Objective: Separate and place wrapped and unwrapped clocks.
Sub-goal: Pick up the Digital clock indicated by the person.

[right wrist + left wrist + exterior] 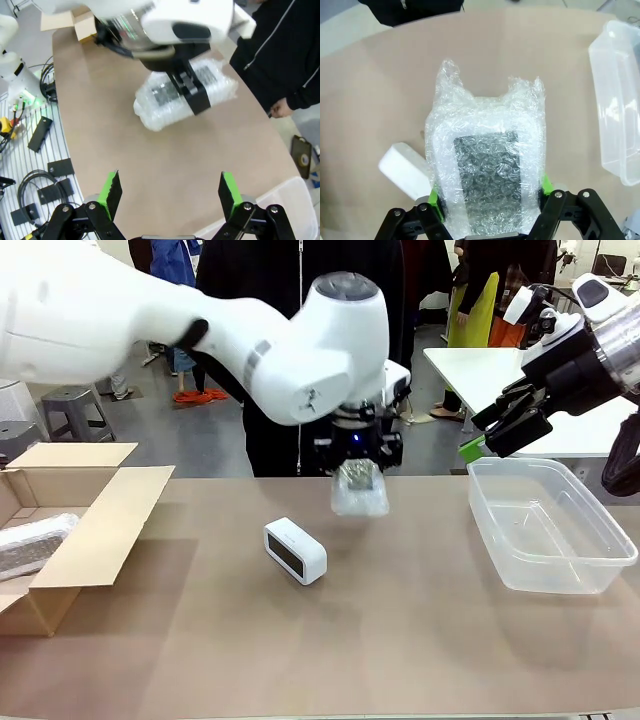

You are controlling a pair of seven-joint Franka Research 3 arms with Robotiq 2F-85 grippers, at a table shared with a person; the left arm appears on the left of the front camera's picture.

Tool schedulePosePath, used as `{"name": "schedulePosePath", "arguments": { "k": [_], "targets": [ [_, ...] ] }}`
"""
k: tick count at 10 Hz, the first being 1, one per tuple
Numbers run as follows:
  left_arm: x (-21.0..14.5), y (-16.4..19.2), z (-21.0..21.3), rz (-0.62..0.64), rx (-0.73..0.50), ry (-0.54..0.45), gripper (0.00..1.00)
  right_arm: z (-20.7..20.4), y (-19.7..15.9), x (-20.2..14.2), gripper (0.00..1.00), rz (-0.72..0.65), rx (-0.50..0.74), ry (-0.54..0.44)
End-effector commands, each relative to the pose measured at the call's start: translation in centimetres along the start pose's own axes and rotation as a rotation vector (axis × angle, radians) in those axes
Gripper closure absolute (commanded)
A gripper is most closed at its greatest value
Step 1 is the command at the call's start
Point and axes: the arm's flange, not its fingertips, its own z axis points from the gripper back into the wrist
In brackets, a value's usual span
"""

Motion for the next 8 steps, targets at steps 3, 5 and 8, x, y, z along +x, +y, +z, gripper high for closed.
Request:
{"name": "schedulePosePath", "arguments": {
  "k": [3,5,8],
  "targets": [
    [-2.4,3.4,6.2,0.015,-0.010,-0.108,0.44,-0.2,0.0,-0.1,0.00,-0.003,0.020,-0.018],
    [-2.5,4.0,7.6,0.015,0.021,-0.137,0.44,-0.2,0.0,-0.1,0.00,-0.003,0.020,-0.018],
    [-1.7,3.2,8.0,-0.007,-0.009,-0.098,0.44,-0.2,0.0,-0.1,0.00,-0.003,0.020,-0.018]
  ]
}}
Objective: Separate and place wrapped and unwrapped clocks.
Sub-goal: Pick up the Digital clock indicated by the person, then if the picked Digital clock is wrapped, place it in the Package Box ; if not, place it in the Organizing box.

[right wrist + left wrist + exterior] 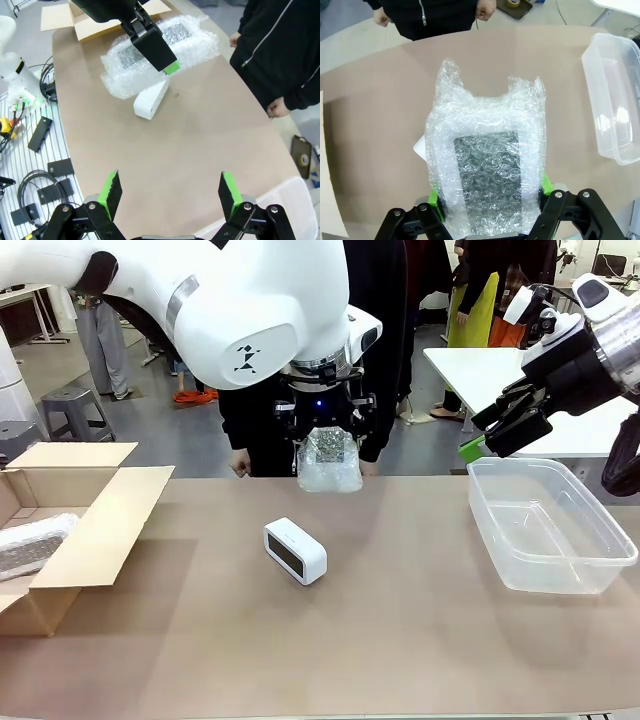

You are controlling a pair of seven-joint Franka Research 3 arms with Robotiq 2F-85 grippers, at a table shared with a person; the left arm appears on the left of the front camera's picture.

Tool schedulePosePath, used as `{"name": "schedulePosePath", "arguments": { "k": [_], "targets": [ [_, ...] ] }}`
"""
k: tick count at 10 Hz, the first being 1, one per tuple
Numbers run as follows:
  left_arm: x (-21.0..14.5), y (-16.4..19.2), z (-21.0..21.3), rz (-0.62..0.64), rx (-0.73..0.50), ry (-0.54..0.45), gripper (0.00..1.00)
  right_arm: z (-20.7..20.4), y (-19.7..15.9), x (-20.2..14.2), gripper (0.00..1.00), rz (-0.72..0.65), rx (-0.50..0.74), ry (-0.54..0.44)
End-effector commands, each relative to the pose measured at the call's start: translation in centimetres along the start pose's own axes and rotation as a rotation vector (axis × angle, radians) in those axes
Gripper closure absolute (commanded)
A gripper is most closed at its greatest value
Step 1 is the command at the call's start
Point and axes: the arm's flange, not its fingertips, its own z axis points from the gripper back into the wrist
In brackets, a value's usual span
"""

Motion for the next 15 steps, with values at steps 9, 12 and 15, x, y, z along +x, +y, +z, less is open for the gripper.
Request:
{"name": "schedulePosePath", "arguments": {
  "k": [9,12,15],
  "targets": [
    [0.42,-0.20,0.41,0.003,-0.007,-0.007,0.44,-0.24,-0.04,-0.12,0.00,-0.003,0.020,-0.018],
    [0.42,-0.20,0.41,0.003,-0.007,-0.007,0.44,-0.24,-0.04,-0.12,0.00,-0.003,0.020,-0.018],
    [0.42,-0.20,0.41,0.003,-0.007,-0.007,0.44,-0.24,-0.04,-0.12,0.00,-0.003,0.020,-0.018]
  ]
}}
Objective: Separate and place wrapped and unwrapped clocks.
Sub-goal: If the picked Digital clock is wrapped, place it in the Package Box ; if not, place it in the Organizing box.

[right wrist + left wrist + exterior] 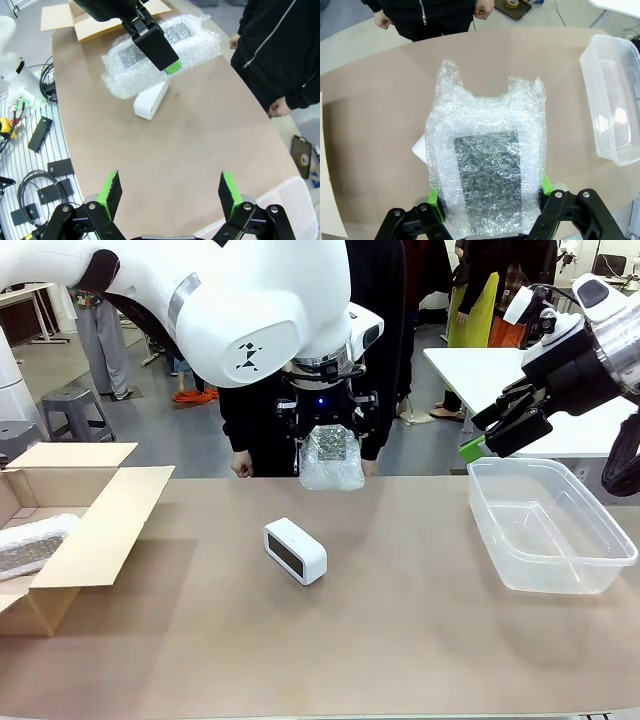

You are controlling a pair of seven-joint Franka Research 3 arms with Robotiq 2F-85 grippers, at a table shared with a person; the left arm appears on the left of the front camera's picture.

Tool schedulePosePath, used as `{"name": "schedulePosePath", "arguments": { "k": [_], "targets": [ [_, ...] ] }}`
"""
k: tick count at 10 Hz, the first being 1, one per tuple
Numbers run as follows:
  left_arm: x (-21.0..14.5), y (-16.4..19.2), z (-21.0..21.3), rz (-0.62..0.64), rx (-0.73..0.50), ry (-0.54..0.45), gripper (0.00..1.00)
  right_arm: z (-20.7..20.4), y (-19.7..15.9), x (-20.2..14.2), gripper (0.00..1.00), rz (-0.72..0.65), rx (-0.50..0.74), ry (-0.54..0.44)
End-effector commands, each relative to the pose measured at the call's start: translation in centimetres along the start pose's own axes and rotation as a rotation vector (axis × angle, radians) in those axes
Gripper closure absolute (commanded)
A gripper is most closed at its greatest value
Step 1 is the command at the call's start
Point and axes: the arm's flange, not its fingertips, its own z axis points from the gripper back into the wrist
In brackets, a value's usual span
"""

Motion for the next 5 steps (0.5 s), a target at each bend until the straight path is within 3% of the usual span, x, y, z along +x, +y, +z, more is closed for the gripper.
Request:
{"name": "schedulePosePath", "arguments": {
  "k": [1,3,4,5],
  "targets": [
    [0.2,0.0,0.2,0.002,-0.003,-0.004,0.44,-0.2,0.0,-0.1,0.00,-0.003,0.020,-0.018],
    [0.2,0.0,0.2,0.002,-0.003,-0.004,0.44,-0.2,0.0,-0.1,0.00,-0.003,0.020,-0.018],
    [0.0,0.0,0.0,0.000,0.000,0.000,0.19,-0.2,0.0,-0.1,0.00,-0.003,0.020,-0.018],
    [2.0,2.9,1.4,0.016,0.085,-0.013,0.19,-0.2,0.0,-0.1,0.00,-0.003,0.020,-0.018]
  ]
}}
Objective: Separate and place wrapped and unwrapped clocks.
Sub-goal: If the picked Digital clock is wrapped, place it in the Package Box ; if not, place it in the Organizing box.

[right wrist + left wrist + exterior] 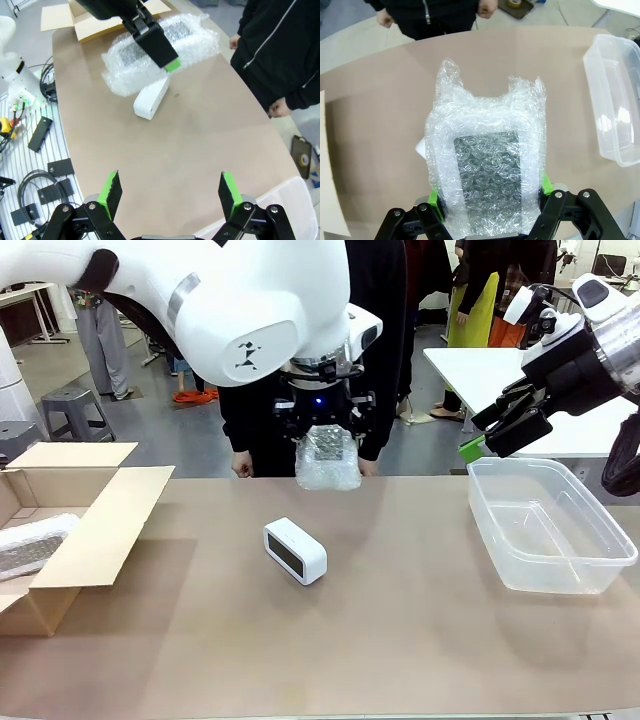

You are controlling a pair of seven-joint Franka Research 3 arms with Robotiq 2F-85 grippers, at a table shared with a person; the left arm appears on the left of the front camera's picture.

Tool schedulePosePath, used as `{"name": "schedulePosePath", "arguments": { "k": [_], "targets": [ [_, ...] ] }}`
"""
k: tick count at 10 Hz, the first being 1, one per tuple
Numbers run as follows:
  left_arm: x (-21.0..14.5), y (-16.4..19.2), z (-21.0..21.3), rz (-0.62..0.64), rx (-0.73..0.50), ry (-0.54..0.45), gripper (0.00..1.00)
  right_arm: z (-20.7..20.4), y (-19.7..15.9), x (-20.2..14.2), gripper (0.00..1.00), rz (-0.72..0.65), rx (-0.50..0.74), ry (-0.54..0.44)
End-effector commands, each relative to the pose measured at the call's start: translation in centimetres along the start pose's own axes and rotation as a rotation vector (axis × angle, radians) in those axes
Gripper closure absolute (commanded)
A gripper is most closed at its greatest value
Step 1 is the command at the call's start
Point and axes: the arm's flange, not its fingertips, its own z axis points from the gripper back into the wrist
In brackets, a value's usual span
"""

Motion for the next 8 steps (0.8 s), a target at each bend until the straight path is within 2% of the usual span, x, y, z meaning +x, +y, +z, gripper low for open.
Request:
{"name": "schedulePosePath", "arguments": {
  "k": [1,3,5,6,8],
  "targets": [
    [3.5,6.7,3.2,0.054,0.143,-0.015,0.19,-0.3,0.0,-0.1,0.00,-0.003,0.021,-0.018],
    [4.8,18.2,6.0,0.085,0.264,0.026,0.19,-0.3,0.0,-0.1,0.00,-0.003,0.021,-0.018],
    [4.0,28.9,6.9,0.178,0.393,0.012,0.19,-0.3,0.0,-0.1,0.00,-0.003,0.021,-0.018],
    [3.0,34.0,6.2,0.228,0.392,0.036,0.19,-0.3,0.0,-0.1,0.00,-0.003,0.021,-0.018],
    [1.1,40.3,3.7,0.378,0.408,0.050,0.19,-0.3,0.0,-0.1,0.00,-0.003,0.021,-0.018]
  ]
}}
